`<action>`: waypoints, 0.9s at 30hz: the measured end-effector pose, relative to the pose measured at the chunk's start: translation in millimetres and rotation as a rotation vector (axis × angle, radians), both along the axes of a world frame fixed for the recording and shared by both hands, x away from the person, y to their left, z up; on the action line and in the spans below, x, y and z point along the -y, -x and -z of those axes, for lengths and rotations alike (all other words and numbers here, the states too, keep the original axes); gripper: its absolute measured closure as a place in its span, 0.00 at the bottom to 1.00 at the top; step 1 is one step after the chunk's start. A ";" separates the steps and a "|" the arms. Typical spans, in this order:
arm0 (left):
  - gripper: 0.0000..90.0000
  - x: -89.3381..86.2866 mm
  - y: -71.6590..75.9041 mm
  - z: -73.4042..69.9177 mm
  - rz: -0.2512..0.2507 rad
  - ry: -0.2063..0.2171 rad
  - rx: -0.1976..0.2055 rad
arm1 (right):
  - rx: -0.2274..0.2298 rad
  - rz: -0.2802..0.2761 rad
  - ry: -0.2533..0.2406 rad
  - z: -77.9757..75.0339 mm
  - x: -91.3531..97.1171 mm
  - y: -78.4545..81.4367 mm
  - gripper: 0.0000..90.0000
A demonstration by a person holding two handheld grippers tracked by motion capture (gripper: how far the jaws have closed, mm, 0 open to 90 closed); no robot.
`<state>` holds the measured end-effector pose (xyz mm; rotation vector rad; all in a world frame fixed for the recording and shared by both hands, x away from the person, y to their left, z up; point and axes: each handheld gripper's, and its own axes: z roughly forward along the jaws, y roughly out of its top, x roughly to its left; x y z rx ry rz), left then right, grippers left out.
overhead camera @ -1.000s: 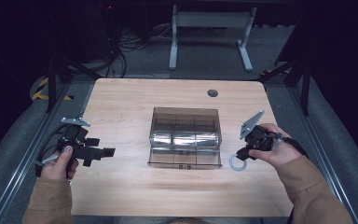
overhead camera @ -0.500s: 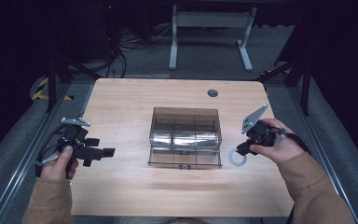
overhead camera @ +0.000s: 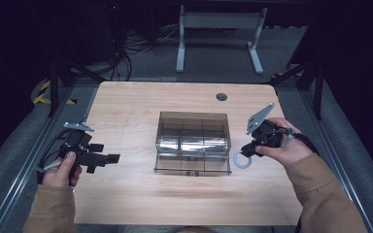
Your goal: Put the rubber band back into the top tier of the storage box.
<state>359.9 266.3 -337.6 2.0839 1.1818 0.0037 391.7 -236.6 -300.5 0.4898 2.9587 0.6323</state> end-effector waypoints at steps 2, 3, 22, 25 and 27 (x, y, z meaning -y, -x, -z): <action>0.18 0.0 0.0 0.1 -0.002 0.000 0.000 | 0.000 -0.009 -0.002 -0.1 -3.8 -1.3 0.92; 0.18 -0.1 0.0 0.1 -0.002 0.000 0.000 | 0.002 -0.011 0.000 -0.1 -5.7 -1.9 0.92; 0.18 -1.3 0.7 -0.9 -0.002 0.005 0.001 | 0.004 -0.067 -0.009 -3.0 -50.5 -11.2 0.92; 0.18 -2.2 0.6 -1.1 -0.002 0.004 0.004 | -0.001 -0.071 -0.004 -2.9 -56.2 -12.2 0.92; 0.18 -2.2 0.7 -1.0 -0.002 0.006 0.005 | 0.005 -0.078 -0.010 -3.1 -59.2 -13.0 0.92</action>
